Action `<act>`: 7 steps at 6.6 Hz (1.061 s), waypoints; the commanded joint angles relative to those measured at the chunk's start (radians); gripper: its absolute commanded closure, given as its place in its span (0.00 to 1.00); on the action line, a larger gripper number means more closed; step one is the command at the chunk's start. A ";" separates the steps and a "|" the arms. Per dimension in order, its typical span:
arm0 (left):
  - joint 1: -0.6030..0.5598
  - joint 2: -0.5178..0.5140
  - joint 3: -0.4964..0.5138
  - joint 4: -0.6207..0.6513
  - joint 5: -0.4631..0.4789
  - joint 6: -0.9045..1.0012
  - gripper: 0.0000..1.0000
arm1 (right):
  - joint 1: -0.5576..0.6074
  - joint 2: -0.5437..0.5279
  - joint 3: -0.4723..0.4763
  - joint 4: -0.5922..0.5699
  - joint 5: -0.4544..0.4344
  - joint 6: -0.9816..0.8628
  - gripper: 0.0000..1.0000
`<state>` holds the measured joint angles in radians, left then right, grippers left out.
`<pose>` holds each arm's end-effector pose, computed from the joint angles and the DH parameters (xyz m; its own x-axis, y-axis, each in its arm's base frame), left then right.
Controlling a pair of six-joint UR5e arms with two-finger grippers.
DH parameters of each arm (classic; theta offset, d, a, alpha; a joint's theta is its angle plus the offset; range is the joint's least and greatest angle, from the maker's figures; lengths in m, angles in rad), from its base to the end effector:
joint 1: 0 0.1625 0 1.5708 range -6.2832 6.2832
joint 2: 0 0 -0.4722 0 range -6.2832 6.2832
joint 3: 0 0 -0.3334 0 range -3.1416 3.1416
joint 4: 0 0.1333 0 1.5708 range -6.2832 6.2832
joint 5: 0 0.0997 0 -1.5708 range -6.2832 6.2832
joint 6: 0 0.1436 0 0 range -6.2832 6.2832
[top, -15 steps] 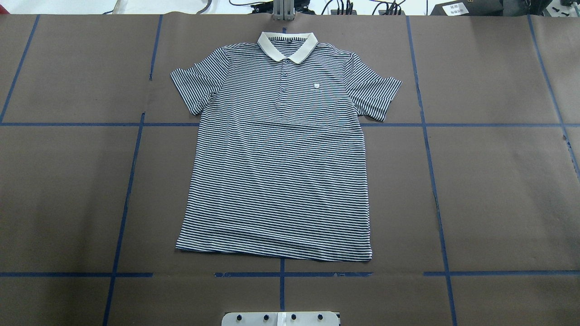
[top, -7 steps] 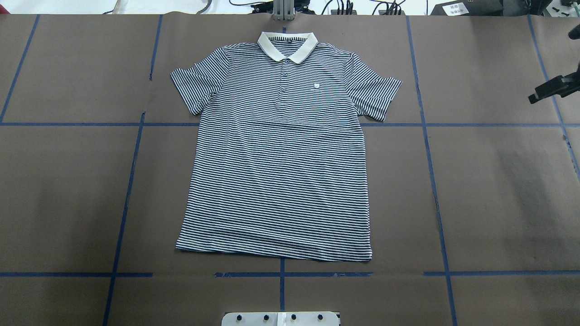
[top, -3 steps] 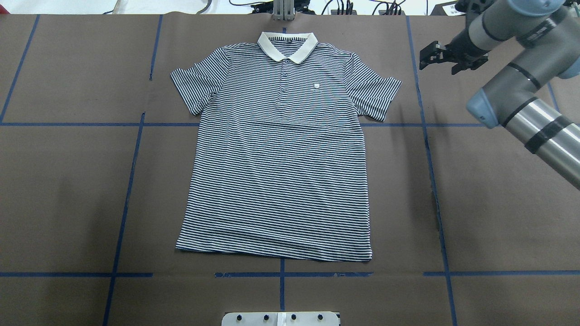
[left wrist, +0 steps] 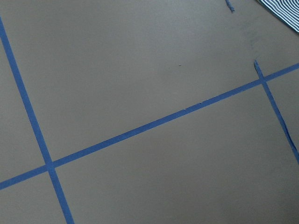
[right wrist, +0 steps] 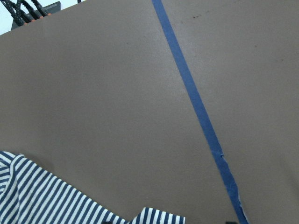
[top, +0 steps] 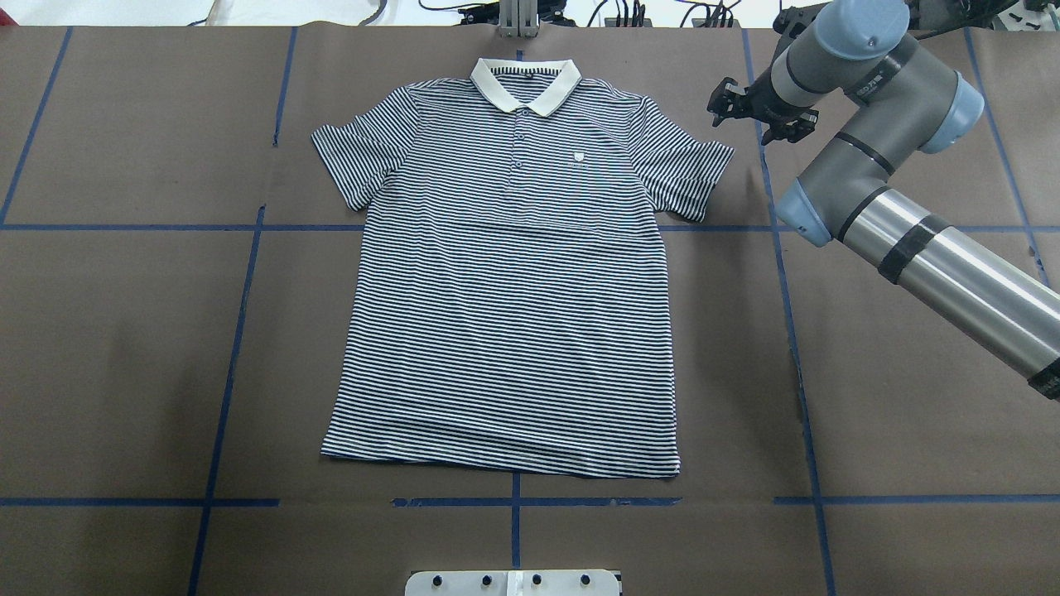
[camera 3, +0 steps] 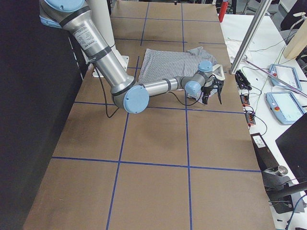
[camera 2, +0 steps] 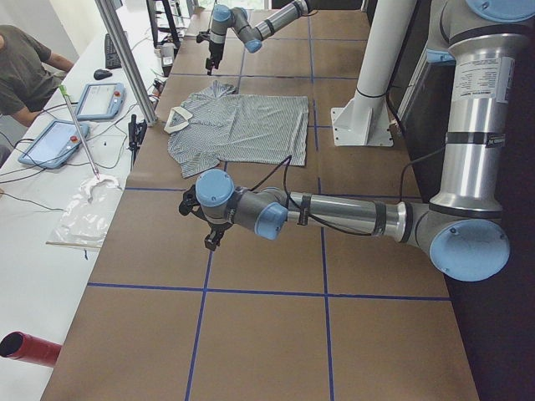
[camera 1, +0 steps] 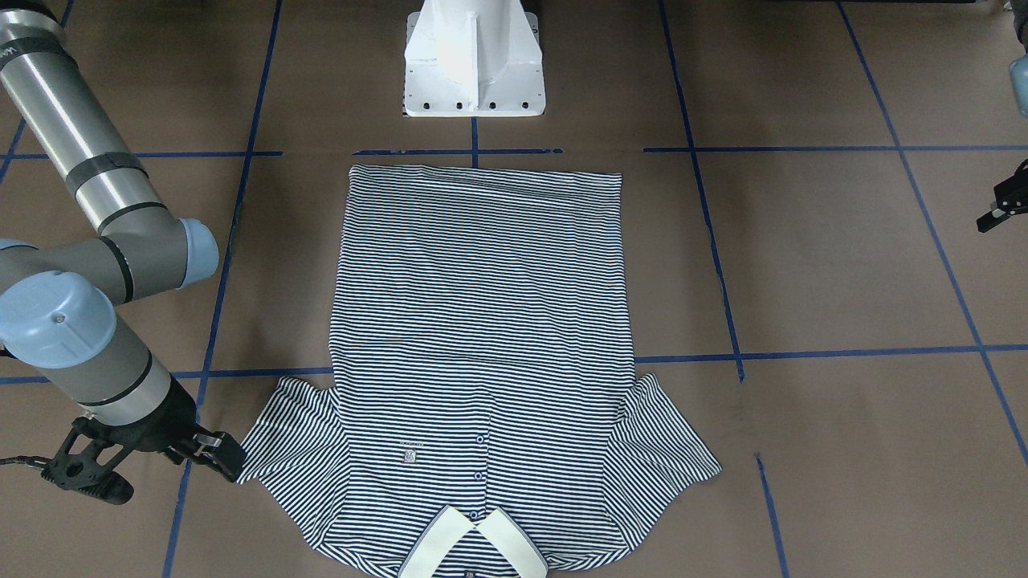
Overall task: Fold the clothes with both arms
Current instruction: 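Move the right gripper toward the shirt's shoulder near the collar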
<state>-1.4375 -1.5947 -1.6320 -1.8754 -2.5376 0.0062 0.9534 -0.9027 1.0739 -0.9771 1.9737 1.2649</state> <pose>0.0470 -0.4646 0.6438 0.5206 0.3911 -0.7590 -0.1262 0.9144 0.3846 -0.3913 -0.6842 0.5026 0.5768 0.3339 0.7455 -0.4396 0.8961 -0.0612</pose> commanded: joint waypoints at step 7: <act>0.012 -0.004 -0.003 -0.001 0.000 0.000 0.00 | -0.045 0.041 -0.089 0.001 -0.070 -0.006 0.76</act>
<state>-1.4251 -1.5973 -1.6357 -1.8761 -2.5383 0.0061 0.9084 -0.8648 0.9896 -0.9756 1.9030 1.2607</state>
